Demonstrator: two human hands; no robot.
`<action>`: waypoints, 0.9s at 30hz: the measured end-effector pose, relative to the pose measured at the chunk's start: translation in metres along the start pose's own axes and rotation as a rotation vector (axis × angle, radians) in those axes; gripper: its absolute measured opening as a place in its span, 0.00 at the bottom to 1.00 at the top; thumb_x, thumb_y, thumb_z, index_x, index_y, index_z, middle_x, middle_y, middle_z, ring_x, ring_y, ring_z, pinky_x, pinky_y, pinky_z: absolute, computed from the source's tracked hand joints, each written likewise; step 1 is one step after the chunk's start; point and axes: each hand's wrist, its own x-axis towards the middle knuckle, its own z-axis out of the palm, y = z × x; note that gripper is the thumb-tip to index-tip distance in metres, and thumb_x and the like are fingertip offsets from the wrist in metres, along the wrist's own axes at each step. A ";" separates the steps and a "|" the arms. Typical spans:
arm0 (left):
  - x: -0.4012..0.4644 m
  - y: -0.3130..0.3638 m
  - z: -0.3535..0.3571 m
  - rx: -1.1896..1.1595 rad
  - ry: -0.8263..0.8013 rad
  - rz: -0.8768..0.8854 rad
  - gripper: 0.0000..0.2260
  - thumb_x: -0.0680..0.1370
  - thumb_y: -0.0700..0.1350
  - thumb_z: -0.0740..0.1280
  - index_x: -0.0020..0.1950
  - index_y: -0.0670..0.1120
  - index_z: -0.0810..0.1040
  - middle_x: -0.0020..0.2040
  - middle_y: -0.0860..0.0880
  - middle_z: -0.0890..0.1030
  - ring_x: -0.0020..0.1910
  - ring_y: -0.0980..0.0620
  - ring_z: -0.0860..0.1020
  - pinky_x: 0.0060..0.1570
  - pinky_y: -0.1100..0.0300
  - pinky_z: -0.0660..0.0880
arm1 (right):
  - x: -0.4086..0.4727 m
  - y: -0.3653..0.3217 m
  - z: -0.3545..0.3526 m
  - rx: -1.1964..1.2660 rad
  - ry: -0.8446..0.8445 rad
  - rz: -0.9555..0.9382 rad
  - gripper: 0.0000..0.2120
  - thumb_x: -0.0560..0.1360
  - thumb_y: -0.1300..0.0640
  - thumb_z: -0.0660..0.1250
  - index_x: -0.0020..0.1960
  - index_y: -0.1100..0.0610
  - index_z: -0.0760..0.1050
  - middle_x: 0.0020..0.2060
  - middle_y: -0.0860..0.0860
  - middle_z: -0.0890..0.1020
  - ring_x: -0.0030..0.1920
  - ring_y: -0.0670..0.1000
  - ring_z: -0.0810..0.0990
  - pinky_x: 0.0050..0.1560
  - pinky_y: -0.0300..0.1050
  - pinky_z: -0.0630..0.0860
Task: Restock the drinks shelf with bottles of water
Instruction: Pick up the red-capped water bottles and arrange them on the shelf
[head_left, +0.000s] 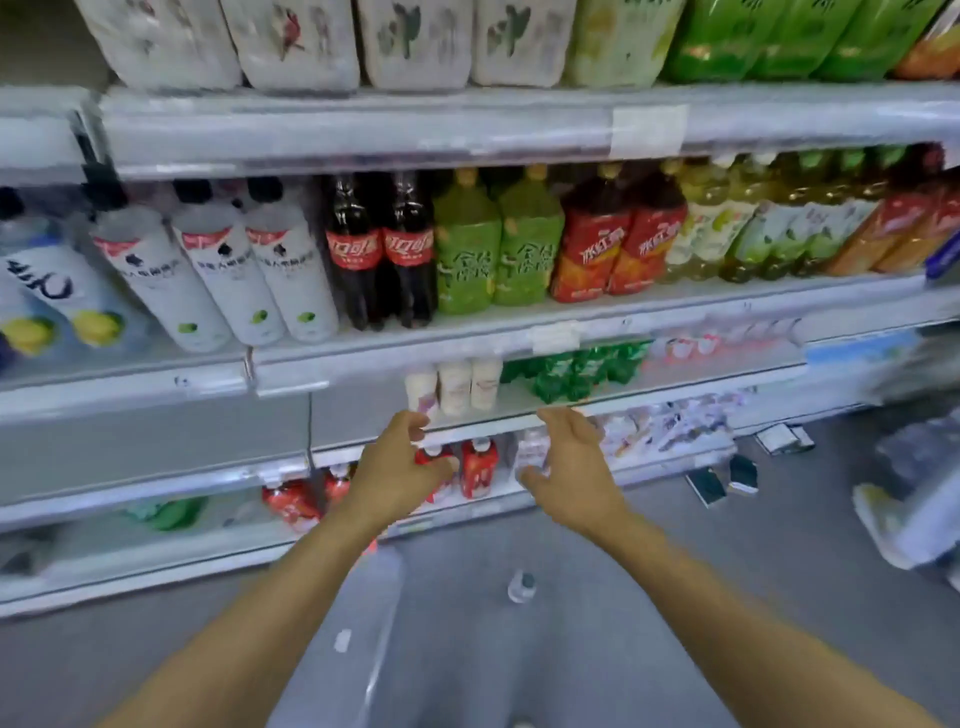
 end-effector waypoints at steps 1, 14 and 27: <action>0.003 -0.010 0.013 0.002 -0.013 -0.030 0.25 0.72 0.43 0.73 0.66 0.44 0.69 0.61 0.47 0.75 0.57 0.48 0.76 0.58 0.56 0.72 | 0.003 0.015 0.010 0.005 -0.023 0.021 0.31 0.71 0.58 0.71 0.71 0.61 0.62 0.67 0.59 0.66 0.68 0.59 0.62 0.66 0.49 0.63; 0.053 -0.165 0.213 0.006 -0.138 -0.281 0.36 0.57 0.59 0.67 0.60 0.41 0.72 0.49 0.50 0.74 0.50 0.50 0.75 0.47 0.66 0.67 | 0.020 0.224 0.182 0.002 -0.302 0.263 0.30 0.73 0.59 0.68 0.71 0.60 0.61 0.68 0.57 0.66 0.69 0.56 0.63 0.65 0.42 0.61; 0.127 -0.363 0.397 0.246 -0.321 -0.254 0.25 0.72 0.44 0.72 0.66 0.45 0.68 0.63 0.47 0.73 0.60 0.48 0.73 0.58 0.56 0.71 | 0.026 0.411 0.407 0.112 -0.293 0.463 0.33 0.72 0.59 0.71 0.73 0.58 0.59 0.70 0.57 0.64 0.68 0.56 0.67 0.63 0.45 0.67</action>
